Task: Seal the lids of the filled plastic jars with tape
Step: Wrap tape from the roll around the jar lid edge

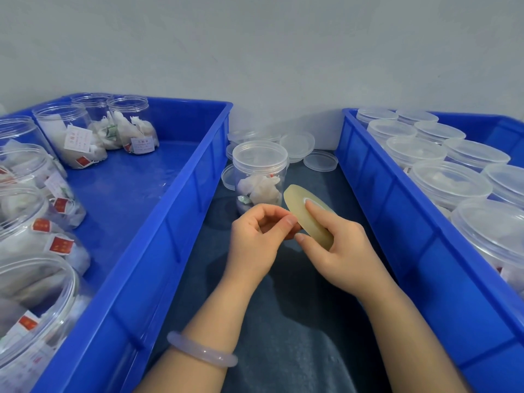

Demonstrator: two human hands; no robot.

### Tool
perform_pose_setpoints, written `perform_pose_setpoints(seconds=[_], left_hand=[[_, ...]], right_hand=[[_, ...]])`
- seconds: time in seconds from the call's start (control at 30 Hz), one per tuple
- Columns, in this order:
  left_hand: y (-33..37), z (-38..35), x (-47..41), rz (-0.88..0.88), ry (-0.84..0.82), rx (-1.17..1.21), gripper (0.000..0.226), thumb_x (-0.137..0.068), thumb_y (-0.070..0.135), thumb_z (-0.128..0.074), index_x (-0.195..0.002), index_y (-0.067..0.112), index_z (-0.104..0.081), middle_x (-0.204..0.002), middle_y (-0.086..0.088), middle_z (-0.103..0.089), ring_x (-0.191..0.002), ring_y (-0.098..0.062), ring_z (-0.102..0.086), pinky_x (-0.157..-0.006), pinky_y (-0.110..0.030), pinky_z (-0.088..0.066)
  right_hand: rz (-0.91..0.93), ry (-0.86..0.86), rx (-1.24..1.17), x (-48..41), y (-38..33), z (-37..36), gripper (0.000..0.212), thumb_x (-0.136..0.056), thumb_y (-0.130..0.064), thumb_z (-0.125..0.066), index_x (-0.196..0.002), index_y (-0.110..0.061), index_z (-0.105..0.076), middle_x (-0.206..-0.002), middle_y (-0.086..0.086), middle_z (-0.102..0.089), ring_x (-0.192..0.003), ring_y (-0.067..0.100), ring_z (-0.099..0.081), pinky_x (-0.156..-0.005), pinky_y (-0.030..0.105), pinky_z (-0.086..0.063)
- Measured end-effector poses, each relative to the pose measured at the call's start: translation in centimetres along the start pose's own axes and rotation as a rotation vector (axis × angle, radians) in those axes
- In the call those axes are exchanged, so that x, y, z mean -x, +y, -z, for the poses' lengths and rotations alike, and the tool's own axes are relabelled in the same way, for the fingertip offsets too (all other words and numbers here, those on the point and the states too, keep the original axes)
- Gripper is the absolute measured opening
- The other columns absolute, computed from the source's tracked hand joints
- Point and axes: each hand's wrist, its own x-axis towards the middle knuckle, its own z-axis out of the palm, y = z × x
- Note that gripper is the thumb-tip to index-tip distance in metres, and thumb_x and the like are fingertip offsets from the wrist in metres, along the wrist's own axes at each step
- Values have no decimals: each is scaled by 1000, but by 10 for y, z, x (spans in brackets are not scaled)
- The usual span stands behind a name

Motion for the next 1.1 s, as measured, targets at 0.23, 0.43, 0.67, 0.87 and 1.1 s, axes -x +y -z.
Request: perform_pose_setpoints(seconds=[0.23, 0.43, 0.67, 0.87, 1.1], left_hand=[[1, 0, 1, -5, 56, 20, 14, -83, -2, -67, -83, 11, -73, -73, -2, -74, -70, -14, -71, -62, -18, -54], [-2, -1, 1, -21, 20, -214, 15, -93, 6, -54, -81, 13, -60, -63, 7, -64, -61, -4, -63, -66, -20, -55], [0, -3, 2, -15, 9, 12, 17, -88, -2, -59, -93, 15, -60, -73, 5, -68, -71, -11, -68, -66, -23, -56], [1, -4, 3, -42, 50, -22, 22, -78, -1, -73, -90, 17, -70, -82, 1, -74, -77, -12, -71, -69, -17, -54], [3, 3, -1, -20, 7, -89, 16, -79, 0, -71, -76, 16, -69, -70, 7, -71, -69, -9, -69, -69, -19, -56]], right_hand=[[-3, -18, 15, 3, -8, 0, 47, -81, -36, -57, -117, -5, -56, -109, 9, -64, -94, 16, -55, -81, 44, -50], [-70, -95, -42, 2, -9, 0, 52, -86, -36, -36, -115, 4, -52, -114, 23, -56, -106, 22, -39, -90, 50, -42], [-49, -46, -95, 2, 0, -2, 32, -98, -21, -47, -121, 0, -55, -112, 25, -57, -107, 23, -37, -87, 48, -41], [30, -18, -97, 1, 4, -6, 44, -98, -19, -47, -140, -5, -43, -120, 18, -59, -112, 16, -35, -81, 20, -35], [112, -11, -69, 1, 5, -11, 46, -98, -20, -48, -141, -5, -43, -119, 18, -60, -111, 16, -40, -84, 25, -36]])
